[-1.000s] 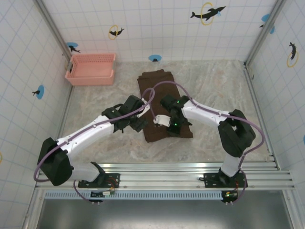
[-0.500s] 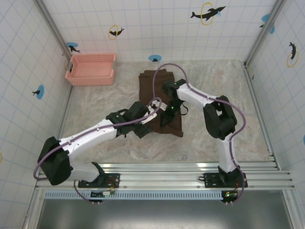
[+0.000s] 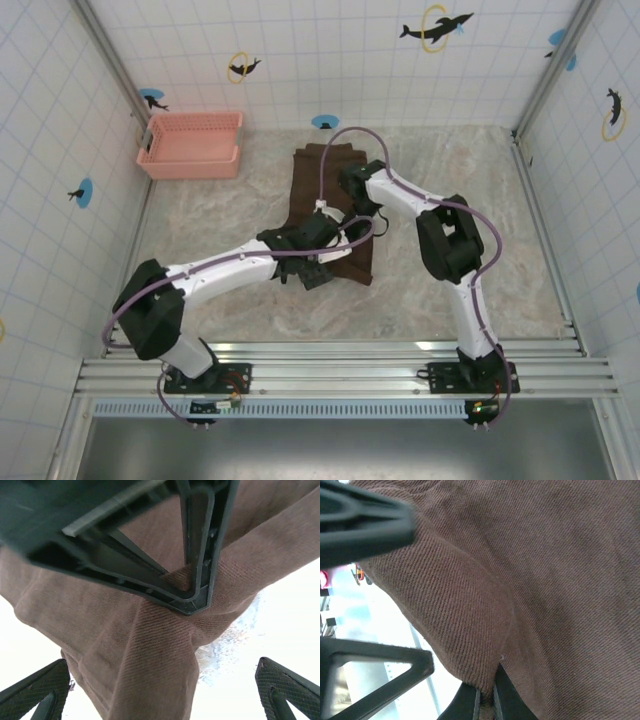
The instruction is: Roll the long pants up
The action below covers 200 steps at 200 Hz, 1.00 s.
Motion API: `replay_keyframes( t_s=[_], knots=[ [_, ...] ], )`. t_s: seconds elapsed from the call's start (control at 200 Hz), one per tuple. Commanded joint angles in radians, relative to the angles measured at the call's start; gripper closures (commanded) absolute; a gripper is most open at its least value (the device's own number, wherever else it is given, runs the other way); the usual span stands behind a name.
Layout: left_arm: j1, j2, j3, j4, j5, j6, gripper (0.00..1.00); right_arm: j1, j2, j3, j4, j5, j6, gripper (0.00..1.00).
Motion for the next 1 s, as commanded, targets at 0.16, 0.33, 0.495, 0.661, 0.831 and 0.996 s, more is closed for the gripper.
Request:
replay_keyframes(
  t_s=[0.16, 0.33, 0.495, 0.661, 0.831, 0.996],
  knots=[
    [0.068, 0.177, 0.051, 0.041, -0.155, 0.112, 0.03, -0.008, 0.019, 0.021, -0.011, -0.060, 0.012, 0.90],
    [0.087, 0.151, 0.115, 0.022, -0.066, 0.146, 0.03, -0.010, 0.023, 0.009, 0.001, -0.061, 0.031, 0.90],
    [0.112, 0.097, 0.146, -0.016, 0.056, 0.126, 0.03, -0.005, 0.039, 0.021, 0.001, -0.056, 0.036, 0.90],
    [0.159, 0.020, 0.171, -0.040, 0.224, 0.112, 0.03, -0.002, 0.049, 0.038, -0.014, -0.046, 0.044, 0.91],
    [0.198, 0.009, 0.212, -0.086, 0.257, 0.134, 0.03, -0.001, 0.078, 0.044, -0.020, -0.048, 0.047, 0.90],
    [0.217, 0.044, 0.194, -0.076, 0.230, 0.169, 0.03, 0.002, 0.093, 0.060, -0.029, -0.052, 0.049, 0.90]
  ],
)
